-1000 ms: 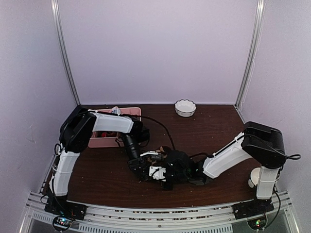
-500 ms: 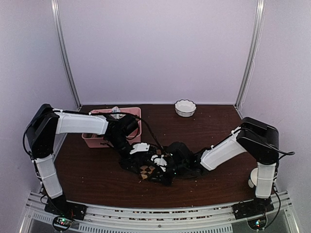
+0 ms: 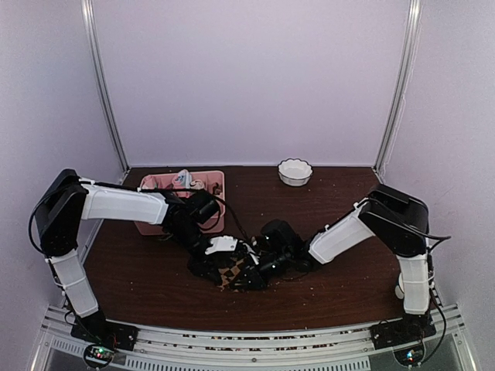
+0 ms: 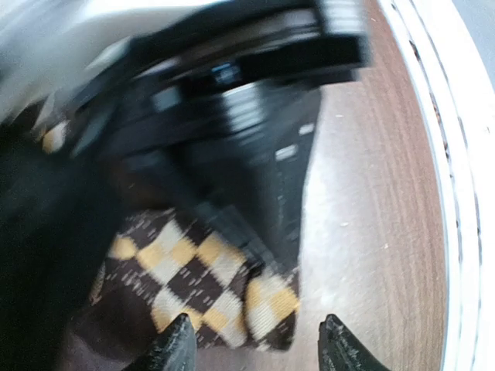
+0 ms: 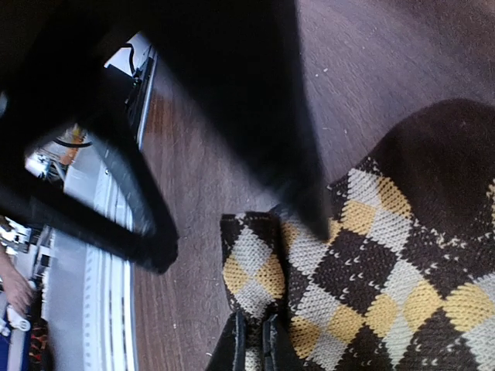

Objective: Roll the socks
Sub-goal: Roll the sock at the center of the board.

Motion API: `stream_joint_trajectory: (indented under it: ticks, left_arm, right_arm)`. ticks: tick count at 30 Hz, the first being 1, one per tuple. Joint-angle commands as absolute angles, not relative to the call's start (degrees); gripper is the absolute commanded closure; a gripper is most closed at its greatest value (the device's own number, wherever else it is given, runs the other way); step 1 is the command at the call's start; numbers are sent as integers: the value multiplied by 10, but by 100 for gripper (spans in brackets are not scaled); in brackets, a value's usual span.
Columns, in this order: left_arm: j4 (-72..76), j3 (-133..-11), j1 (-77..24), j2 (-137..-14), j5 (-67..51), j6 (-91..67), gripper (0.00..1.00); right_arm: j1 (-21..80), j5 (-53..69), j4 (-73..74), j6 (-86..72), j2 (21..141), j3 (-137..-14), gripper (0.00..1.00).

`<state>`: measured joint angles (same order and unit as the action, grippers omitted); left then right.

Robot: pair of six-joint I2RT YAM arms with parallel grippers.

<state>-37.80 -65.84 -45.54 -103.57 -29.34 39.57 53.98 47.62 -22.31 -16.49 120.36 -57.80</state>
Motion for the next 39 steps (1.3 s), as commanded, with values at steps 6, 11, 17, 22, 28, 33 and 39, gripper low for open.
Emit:
stream_joint_trajectory:
  ticks: [6, 11, 17, 22, 28, 33, 39]
  left_arm:
    - [-343, -644, -502, -1046, -227, 412, 46]
    - [-346, -651, -511, -1068, -196, 410, 56]
    - [-370, -681, -514, -1103, -160, 404, 75]
    - [-396, -704, -513, -1123, -150, 396, 94]
    - [-440, -741, -510, -1159, -170, 392, 100]
    - [-471, -767, -508, -1186, -186, 393, 100]
    - [-491, -784, -508, -1204, -189, 398, 100]
  right_arm:
    - [514, 436, -60, -250, 1284, -562, 100]
    - [514, 442, -86, -288, 1292, -561, 100]
    - [511, 451, -98, -315, 1292, -559, 100]
    - [507, 439, -111, -325, 1277, -549, 83]
    - [480, 431, -209, -335, 1220, -474, 70]
    - [433, 419, -256, -337, 1160, -425, 70]
    - [393, 460, -270, -351, 1139, -442, 74]
